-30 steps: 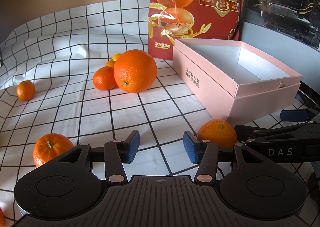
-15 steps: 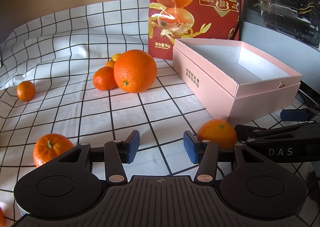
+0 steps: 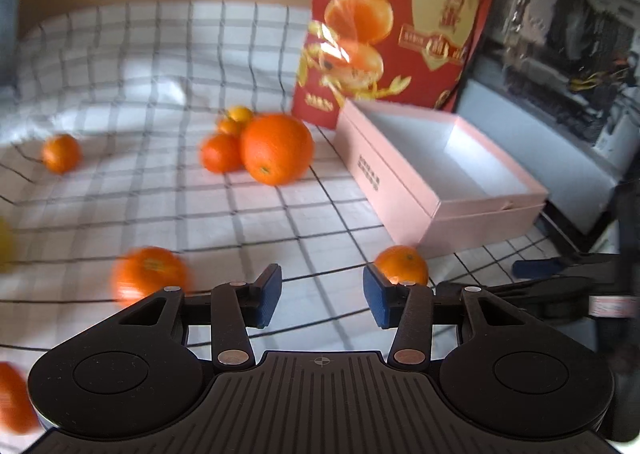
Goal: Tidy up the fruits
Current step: 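Move the left gripper to a mandarin on the cloth and close on it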
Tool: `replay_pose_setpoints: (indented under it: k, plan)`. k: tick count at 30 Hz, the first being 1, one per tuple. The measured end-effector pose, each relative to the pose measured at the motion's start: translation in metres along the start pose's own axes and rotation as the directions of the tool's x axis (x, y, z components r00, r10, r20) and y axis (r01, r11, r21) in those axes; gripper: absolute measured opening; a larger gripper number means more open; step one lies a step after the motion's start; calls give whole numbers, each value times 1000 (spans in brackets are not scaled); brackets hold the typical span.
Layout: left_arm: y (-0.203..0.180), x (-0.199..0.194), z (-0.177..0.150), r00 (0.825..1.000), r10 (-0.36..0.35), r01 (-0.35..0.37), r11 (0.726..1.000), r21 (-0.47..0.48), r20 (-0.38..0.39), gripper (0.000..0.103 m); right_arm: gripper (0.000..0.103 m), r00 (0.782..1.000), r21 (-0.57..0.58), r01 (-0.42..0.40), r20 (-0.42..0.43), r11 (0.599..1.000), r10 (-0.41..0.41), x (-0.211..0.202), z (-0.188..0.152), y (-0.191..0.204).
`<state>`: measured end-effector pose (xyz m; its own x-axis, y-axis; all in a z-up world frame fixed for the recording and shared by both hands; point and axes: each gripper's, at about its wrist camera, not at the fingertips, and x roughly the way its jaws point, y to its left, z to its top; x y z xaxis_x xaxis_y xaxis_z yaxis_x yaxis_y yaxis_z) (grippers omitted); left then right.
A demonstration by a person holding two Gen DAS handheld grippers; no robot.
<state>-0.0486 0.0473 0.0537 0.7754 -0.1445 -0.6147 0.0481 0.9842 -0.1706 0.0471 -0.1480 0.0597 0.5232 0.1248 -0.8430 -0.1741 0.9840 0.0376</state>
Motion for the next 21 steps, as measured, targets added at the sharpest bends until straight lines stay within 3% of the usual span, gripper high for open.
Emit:
replay_pose_setpoints:
  k: [3,6,11,15,16,19,21]
  plan:
    - [21,-36,2,999,40,-39,999,18,-20,50,103,999,-30,-24,-46,999,22,-5,-1,7]
    - [54,-59,-4,989,140,-142,989,-43,-42,50,93,997,-3,-53,-47,999,53,-20,-7,17]
    - [110,-80,-19,946,310,-325,917,-231,-98,50,93,991,-93,-131,26,987,134,-50,-9,60]
    - [132,-88,-24,926,354,-377,877,-298,-130,50,93,983,-189,-99,134,977,126,-64,-6,94]
    - [134,-89,-25,926,352,-377,877,-297,-135,50,93,983,-204,-101,128,974,129,-63,-4,100]
    - [136,-89,-26,931,335,-364,884,-294,-143,50,93,973,-240,-219,16,946,230,-57,6,119]
    - [135,-92,-30,932,328,-360,885,-296,-155,50,93,969,-260,-236,10,936,247,-57,5,131]
